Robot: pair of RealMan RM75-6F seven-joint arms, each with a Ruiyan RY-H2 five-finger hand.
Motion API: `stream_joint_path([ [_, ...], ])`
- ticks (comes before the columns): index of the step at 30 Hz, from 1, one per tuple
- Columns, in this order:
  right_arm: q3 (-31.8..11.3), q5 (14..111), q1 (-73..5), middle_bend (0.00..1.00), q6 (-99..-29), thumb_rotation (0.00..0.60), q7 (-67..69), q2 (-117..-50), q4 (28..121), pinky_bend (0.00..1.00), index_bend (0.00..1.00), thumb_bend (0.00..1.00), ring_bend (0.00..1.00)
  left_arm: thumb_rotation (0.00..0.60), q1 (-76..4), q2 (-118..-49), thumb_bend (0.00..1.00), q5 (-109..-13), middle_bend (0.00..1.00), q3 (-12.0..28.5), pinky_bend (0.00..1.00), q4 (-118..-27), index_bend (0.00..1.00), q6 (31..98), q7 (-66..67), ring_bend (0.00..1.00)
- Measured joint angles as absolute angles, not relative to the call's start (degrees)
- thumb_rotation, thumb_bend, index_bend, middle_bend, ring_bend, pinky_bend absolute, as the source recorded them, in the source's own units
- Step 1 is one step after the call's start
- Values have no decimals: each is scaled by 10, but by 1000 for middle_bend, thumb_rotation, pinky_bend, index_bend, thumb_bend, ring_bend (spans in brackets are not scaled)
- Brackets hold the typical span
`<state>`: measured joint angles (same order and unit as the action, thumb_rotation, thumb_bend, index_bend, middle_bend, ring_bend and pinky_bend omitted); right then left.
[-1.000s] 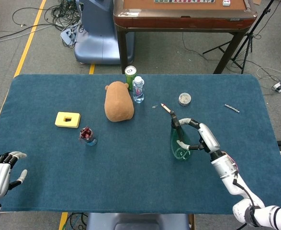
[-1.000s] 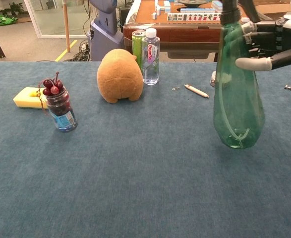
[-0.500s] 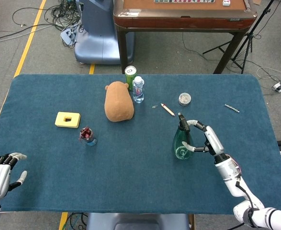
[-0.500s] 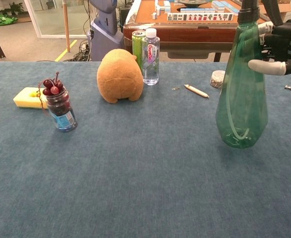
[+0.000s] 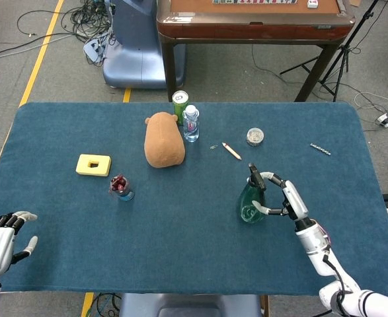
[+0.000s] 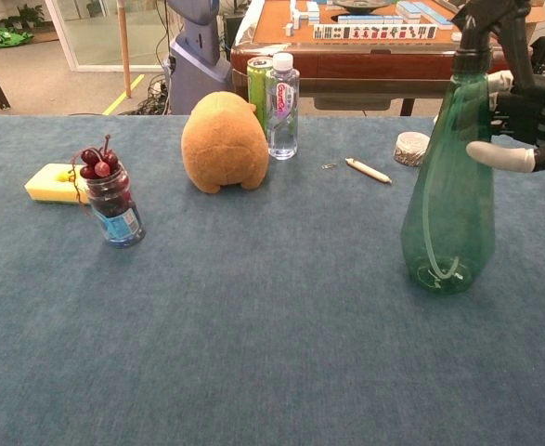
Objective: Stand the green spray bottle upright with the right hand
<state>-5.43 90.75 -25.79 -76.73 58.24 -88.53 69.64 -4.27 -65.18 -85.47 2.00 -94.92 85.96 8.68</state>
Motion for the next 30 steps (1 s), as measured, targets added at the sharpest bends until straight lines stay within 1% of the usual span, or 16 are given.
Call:
stream_joint_path([
  [3,-51,910,-257,361,-770,600,583,-886,693,205,545,106,236,600,-43,-652,343,-855,306,20,245,-948,350,859,85,262],
  [6,-47,913,-253,342,-776,600,580,-886,692,176,511,60,208,600,-44,-653,344,-856,306,20,245,-946,350,858,80,262],
  [10,-43,913,-247,320,-784,600,580,-884,692,160,474,27,192,600,-45,-654,343,-857,306,20,245,-945,349,858,78,262],
  [21,-33,917,-227,292,-808,600,573,-864,703,150,425,18,171,600,-49,-655,343,-860,306,21,245,-949,349,855,84,262],
  [26,-25,921,-222,246,-808,600,560,-849,710,110,349,15,128,600,-48,-654,343,-860,306,20,245,-953,349,856,86,262],
  [30,-20,921,-215,221,-807,600,546,-831,724,94,311,12,109,600,-48,-653,343,-861,306,20,245,-954,349,855,88,262],
])
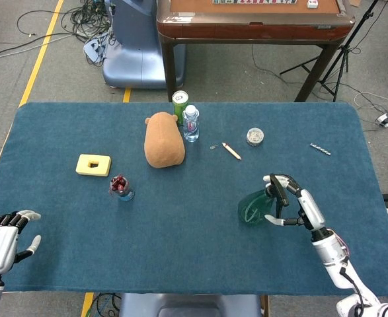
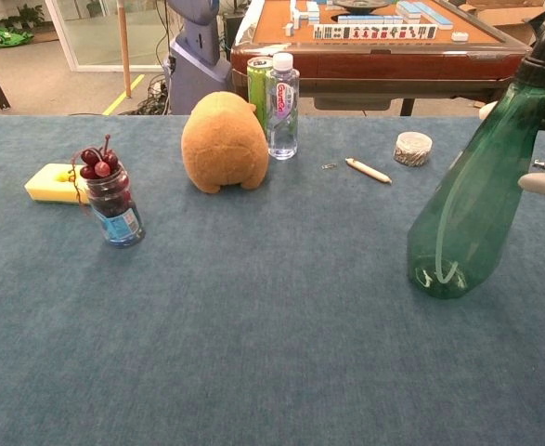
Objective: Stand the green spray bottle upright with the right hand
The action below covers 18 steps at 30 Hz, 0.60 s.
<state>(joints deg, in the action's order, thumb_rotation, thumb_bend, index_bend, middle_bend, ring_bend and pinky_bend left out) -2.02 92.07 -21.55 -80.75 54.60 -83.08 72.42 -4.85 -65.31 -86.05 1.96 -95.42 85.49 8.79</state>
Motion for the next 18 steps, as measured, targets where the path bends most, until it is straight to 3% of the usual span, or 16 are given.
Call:
stream_joint_path([
  [5,-16,919,-211,196,-802,600,516,-810,742,78,271,15,95,600,-50,-653,343,-864,306,19,245,-957,349,854,90,262],
  [7,-14,918,-208,194,-801,600,496,-802,749,78,268,52,94,600,-50,-652,343,-864,306,19,245,-958,349,854,91,262],
  [12,-14,910,-197,255,-805,600,401,-775,773,81,268,257,132,600,-51,-650,343,-864,306,20,245,-962,349,854,95,262],
  [15,-15,900,-184,308,-816,600,301,-754,798,134,276,293,209,600,-52,-650,343,-864,306,20,245,-963,349,854,96,262],
  [18,-16,891,-168,318,-831,600,206,-733,825,142,286,292,215,600,-54,-652,343,-865,306,21,245,-964,349,852,97,262],
])
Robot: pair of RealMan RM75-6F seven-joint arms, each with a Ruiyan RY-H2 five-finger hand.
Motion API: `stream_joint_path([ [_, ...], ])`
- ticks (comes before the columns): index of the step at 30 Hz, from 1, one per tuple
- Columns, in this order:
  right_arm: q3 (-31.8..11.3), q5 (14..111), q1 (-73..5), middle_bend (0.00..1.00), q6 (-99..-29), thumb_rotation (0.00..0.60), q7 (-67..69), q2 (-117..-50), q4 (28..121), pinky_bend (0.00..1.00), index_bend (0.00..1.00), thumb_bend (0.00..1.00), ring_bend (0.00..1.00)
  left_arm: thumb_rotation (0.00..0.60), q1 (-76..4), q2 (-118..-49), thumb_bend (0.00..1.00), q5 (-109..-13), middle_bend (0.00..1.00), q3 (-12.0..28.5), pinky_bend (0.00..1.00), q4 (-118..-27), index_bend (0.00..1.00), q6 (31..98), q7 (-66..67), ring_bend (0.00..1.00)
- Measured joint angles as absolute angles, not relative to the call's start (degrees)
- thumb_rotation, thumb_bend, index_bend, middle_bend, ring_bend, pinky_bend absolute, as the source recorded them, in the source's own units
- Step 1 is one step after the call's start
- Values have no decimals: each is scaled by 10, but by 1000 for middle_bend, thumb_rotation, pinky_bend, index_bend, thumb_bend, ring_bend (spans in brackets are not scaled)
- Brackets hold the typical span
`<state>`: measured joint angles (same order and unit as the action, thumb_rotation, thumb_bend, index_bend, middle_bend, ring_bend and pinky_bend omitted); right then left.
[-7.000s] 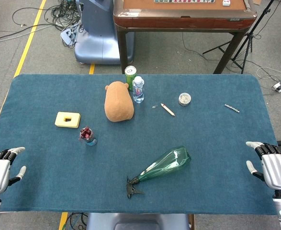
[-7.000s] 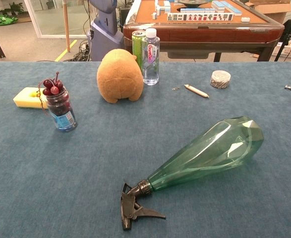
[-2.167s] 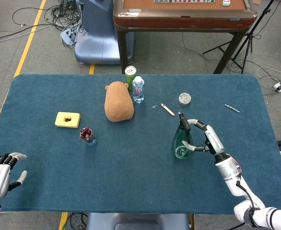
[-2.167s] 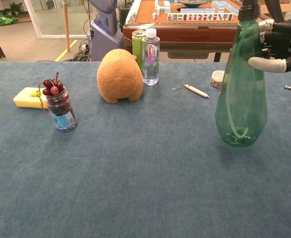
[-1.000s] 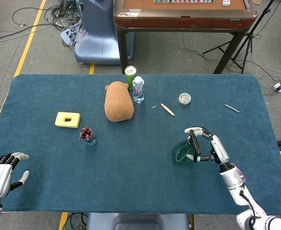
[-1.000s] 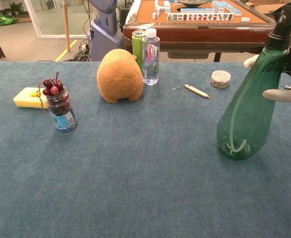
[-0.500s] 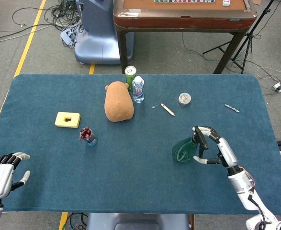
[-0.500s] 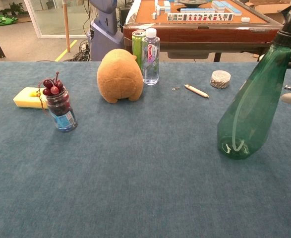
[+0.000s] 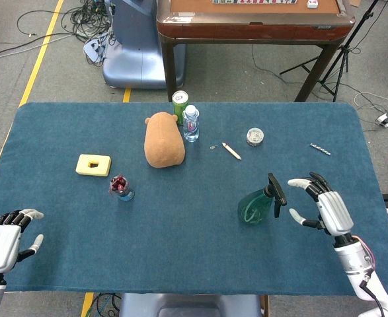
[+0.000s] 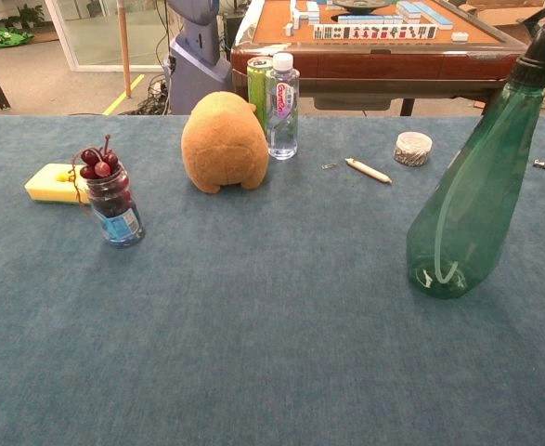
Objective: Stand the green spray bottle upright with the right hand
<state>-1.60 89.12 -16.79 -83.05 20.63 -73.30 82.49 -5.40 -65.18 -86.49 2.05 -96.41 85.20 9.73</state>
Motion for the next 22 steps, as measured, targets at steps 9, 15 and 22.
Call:
stream_joint_path([
  [9,4,872,-71,324,-907,600,36,-625,945,142,307,292,215,600,-57,-652,343,-868,306,23,245,-969,349,853,100,262],
  [15,24,880,-35,330,-928,600,44,-617,946,142,307,292,215,600,-57,-651,343,-869,306,21,245,-972,349,854,102,262],
  [22,23,891,-20,331,-937,600,67,-638,913,142,307,292,215,600,-56,-652,343,-870,306,22,245,-972,349,857,101,262],
])
